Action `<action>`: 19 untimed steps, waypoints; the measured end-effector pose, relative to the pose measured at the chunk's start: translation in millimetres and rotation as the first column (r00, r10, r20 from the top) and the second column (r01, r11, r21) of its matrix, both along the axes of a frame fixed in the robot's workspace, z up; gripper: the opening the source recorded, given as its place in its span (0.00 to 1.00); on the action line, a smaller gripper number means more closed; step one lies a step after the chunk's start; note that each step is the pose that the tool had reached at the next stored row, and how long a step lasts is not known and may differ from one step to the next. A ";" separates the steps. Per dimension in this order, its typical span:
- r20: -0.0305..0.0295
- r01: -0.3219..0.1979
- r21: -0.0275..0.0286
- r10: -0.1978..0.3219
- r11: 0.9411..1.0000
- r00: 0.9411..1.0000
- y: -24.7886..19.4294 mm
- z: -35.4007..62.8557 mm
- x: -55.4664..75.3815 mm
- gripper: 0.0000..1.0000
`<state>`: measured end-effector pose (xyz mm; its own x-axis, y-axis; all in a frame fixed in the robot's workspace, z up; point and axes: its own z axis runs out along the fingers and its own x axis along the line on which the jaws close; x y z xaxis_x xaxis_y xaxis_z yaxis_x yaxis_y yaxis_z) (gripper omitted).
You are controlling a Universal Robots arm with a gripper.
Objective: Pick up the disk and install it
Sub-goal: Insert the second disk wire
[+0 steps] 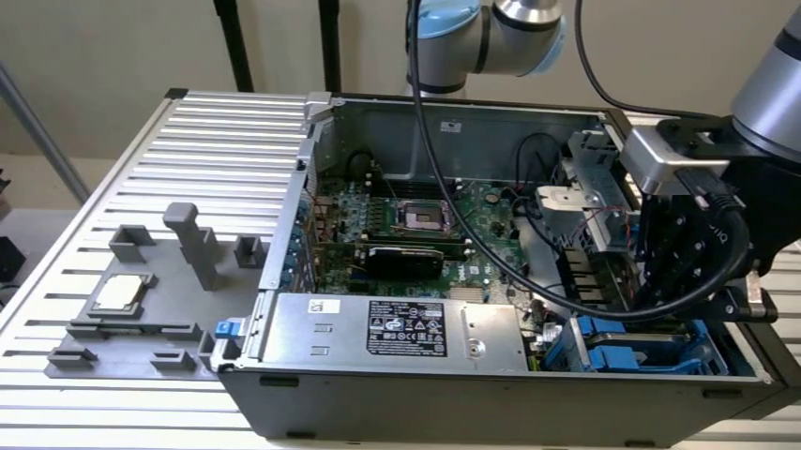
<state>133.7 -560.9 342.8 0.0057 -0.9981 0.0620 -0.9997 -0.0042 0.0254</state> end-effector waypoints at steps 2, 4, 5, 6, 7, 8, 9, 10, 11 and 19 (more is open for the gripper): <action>0.000 -0.002 0.001 0.002 1.000 1.000 0.5 -0.1 0.0 0.16; 0.000 -0.003 0.001 0.003 1.000 1.000 1.3 0.0 0.0 0.16; 0.000 -0.004 0.001 0.004 1.000 1.000 1.9 0.0 0.0 0.16; 0.000 -0.004 0.001 0.004 1.000 1.000 2.0 0.0 0.0 0.16; 0.000 -0.005 0.001 0.005 1.000 1.000 2.1 0.0 0.0 0.16; 0.000 -0.005 0.001 0.005 1.000 1.000 2.1 0.0 0.0 0.16; 0.000 -0.006 0.001 0.006 1.000 1.000 2.1 0.0 0.1 0.16; 0.000 -0.007 0.001 0.007 1.000 1.000 2.2 0.0 0.4 0.16; 0.000 -0.007 0.001 0.007 1.000 1.000 2.2 0.0 0.8 0.16; 0.000 -0.012 0.004 0.012 1.000 1.000 2.2 -1.0 2.0 0.16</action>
